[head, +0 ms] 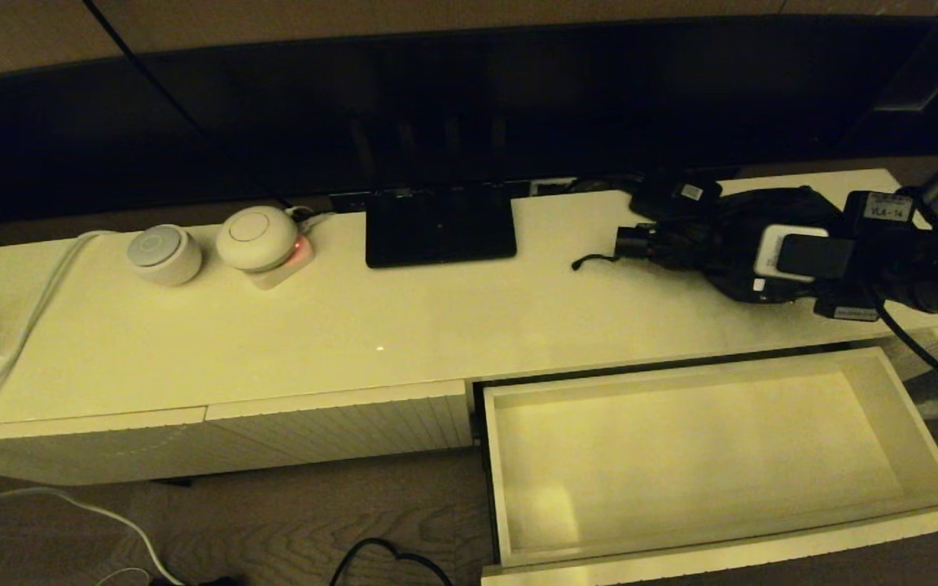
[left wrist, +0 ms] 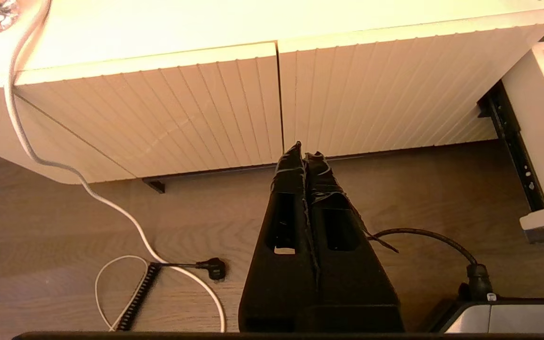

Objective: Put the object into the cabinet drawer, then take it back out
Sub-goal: Put the umbrella in the drawer

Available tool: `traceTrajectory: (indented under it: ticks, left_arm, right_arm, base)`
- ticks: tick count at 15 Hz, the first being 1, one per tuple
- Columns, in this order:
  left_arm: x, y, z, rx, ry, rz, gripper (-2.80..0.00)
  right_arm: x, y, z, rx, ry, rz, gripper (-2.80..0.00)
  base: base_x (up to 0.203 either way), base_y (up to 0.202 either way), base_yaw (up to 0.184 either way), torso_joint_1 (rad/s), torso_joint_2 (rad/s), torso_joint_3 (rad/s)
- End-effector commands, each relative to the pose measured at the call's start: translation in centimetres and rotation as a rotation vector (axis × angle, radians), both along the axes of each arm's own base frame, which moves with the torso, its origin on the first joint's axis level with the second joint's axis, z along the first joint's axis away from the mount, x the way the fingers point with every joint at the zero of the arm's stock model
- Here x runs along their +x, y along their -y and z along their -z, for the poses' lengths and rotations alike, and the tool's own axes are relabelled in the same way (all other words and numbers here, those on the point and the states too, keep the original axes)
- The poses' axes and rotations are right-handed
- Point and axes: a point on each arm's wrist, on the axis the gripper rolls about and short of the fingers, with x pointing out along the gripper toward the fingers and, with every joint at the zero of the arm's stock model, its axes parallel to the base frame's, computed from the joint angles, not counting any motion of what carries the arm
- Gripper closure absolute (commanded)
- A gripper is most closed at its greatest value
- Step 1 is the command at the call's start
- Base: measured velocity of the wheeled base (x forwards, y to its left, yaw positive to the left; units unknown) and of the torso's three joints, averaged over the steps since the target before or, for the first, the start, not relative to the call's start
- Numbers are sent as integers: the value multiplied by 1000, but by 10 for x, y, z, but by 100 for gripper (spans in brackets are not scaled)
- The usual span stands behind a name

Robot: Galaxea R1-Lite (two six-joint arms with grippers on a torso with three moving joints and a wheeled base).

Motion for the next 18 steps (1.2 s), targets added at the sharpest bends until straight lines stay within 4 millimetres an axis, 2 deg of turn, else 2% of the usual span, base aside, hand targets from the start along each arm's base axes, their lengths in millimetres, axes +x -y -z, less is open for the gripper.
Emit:
traceTrajectory:
  ticks: [1,8,10,13,18]
  left_arm:
    - [0,0,1,0,-3,-1,0]
    - [0,0,1,0,-3,-1,0]
    - [0,0,1,0,-3,-1,0]
    - [0,0,1,0,-3,-1,0]
    - [0,0,1,0,-3,-1,0]
  right_arm:
    - [18,-1,21,-19,-39,-2,0]
    - [10,-1,32,-65,-69,-18,0]
    - [7,0,28,-66,-57,-16,0]
    - [-14,2,13,-96,-12,-9,0]
    - [-15,3,24,-103,-45,-5,0]
  base:
    - [0,0,0,0,0,0]
    - [0,0,0,0,0,0]
    - [0,0,0,0,0,0]
    - [0,0,0,0,0,0]
    - [0,0,0,0,0,0]
